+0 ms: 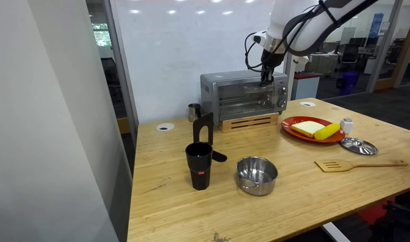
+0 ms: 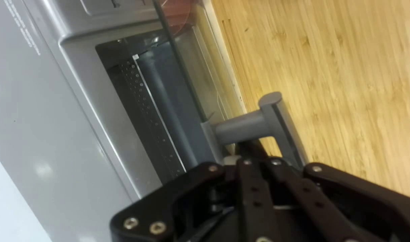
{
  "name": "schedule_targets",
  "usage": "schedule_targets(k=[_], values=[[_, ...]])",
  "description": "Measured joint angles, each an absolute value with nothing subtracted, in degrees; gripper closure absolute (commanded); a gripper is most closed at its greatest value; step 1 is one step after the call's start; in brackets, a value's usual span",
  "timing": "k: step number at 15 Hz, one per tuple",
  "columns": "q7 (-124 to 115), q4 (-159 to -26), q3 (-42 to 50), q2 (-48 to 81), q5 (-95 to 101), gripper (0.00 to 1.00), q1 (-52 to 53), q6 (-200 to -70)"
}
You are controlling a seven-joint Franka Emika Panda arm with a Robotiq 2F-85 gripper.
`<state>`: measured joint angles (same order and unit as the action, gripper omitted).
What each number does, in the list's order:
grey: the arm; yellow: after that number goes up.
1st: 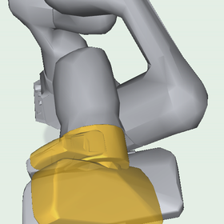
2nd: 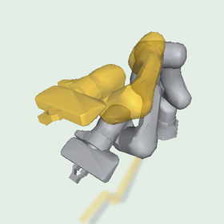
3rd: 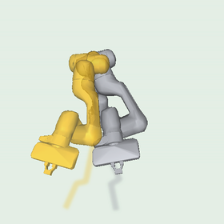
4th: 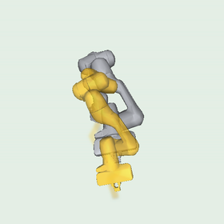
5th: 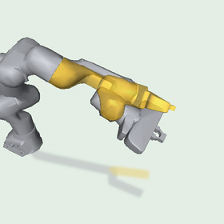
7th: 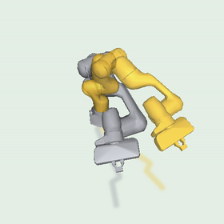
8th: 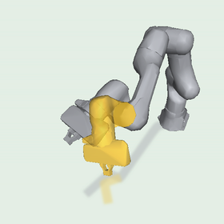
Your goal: Move the silver pot and the red plate away from the microwave, and close the microwave door.
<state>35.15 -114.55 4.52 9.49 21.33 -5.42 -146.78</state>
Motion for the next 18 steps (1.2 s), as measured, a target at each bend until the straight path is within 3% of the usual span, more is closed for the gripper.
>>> schedule_targets(k=[18], values=[[44.05, -87.2, 4.52, 23.86, 10.12, 1.0, -9.11, -125.34]])
